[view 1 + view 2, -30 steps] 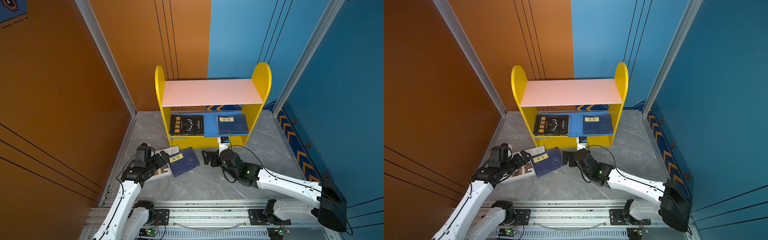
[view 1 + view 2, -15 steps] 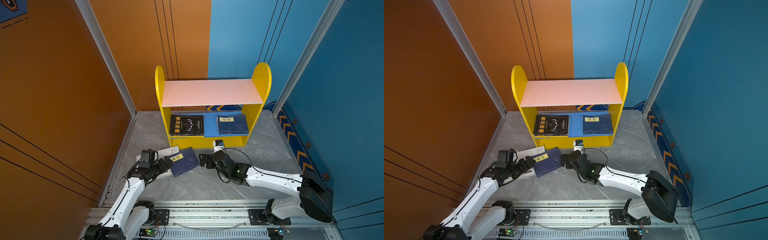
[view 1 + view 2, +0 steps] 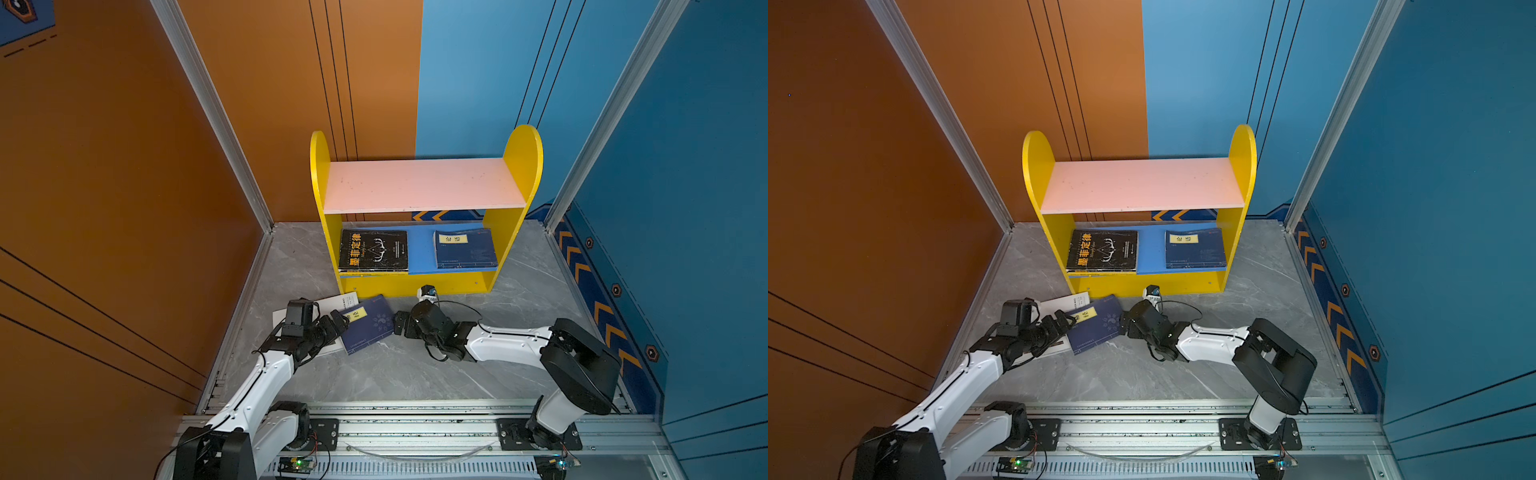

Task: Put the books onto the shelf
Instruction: 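Grip the dark-blue yellow-label book's edges with both grippers on the table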

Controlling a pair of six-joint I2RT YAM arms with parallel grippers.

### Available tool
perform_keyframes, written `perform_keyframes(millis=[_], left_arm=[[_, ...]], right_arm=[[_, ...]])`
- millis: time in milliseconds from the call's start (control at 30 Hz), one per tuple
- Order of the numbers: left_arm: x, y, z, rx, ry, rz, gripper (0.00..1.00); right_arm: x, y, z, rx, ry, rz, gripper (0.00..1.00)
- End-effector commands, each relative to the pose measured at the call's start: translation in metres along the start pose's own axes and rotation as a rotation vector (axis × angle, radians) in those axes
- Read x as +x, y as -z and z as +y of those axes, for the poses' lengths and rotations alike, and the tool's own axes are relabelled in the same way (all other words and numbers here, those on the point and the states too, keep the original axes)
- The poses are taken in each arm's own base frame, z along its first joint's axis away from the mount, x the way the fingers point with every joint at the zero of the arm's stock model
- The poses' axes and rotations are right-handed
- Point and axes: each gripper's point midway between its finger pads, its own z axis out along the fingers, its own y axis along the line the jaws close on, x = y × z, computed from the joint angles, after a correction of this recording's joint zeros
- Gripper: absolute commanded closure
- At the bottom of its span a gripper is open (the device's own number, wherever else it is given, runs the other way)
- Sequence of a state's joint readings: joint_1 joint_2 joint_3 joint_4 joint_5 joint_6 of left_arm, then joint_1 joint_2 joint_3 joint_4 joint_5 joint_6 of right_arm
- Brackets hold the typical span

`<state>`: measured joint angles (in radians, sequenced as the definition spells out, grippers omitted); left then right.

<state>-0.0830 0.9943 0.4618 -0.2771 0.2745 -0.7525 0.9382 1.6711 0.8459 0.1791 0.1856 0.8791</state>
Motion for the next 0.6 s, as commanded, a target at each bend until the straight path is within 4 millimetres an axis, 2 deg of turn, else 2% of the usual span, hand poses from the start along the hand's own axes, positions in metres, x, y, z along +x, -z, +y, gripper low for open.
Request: perform_keyframes(millis=[0, 167, 200, 433, 567], left_arm=[[0.003, -0.005, -0.003, 0.028, -0.004, 0.006, 0.04], [0.009, -0.011, -0.003, 0.033, -0.006, 0.027, 0.07], [0.005, -0.012, -0.009, 0.056, -0.015, 0.008, 0.08], [0.007, -0.021, -0.019, 0.107, -0.017, 0.01, 0.13], [0.01, -0.027, -0.029, 0.128, -0.036, 0.023, 0.19]], right_arm=[[-0.005, -0.007, 0.012, -0.034, -0.037, 0.001, 0.0], [0.004, -0.019, 0.014, -0.048, -0.056, 0.036, 0.03], [0.006, -0.022, 0.014, -0.051, -0.06, 0.045, 0.05], [0.021, -0.036, 0.02, -0.073, -0.076, 0.096, 0.11], [0.025, -0.039, 0.023, -0.077, -0.074, 0.115, 0.14]])
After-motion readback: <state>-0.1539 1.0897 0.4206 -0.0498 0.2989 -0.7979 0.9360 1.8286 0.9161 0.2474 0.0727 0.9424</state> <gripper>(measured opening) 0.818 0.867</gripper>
